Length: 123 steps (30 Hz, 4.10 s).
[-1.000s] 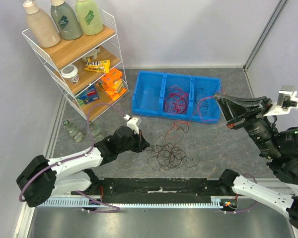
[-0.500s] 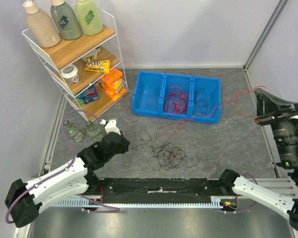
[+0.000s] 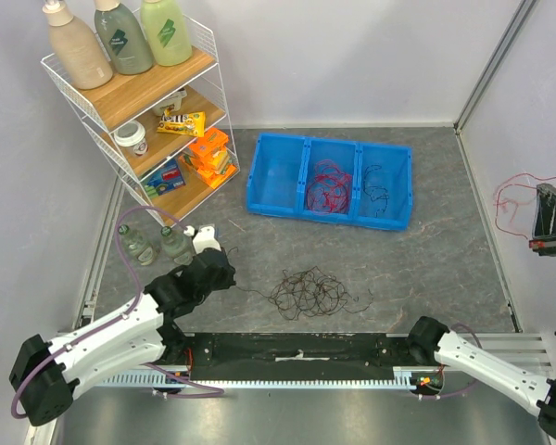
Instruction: Untangle the cables
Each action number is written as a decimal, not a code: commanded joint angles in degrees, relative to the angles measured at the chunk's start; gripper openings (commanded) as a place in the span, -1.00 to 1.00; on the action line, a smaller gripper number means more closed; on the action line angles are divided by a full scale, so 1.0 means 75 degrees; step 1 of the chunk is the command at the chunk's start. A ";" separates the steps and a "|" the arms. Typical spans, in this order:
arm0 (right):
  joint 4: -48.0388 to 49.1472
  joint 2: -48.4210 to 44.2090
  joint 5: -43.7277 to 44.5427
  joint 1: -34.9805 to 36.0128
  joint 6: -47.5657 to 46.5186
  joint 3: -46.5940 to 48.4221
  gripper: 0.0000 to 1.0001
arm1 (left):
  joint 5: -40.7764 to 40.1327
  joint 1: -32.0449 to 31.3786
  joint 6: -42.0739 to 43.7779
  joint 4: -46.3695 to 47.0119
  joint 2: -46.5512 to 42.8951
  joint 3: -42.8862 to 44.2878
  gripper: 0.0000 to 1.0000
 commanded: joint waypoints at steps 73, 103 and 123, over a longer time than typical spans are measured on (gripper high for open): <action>0.3473 0.4795 -0.8319 -0.0829 0.2582 -0.6071 0.66 | 0.4734 0.0033 0.1622 0.1764 -0.1066 0.4360 -0.97; 0.5896 0.5357 -0.4659 0.1646 0.4927 -0.8336 -1.00 | 0.2908 0.0021 0.4047 0.0275 -0.1171 0.7159 -0.96; 0.1978 0.4464 -0.2710 -0.0030 0.5643 -0.7622 0.18 | 0.2765 0.0045 0.3967 0.0709 -0.1184 0.7325 -0.96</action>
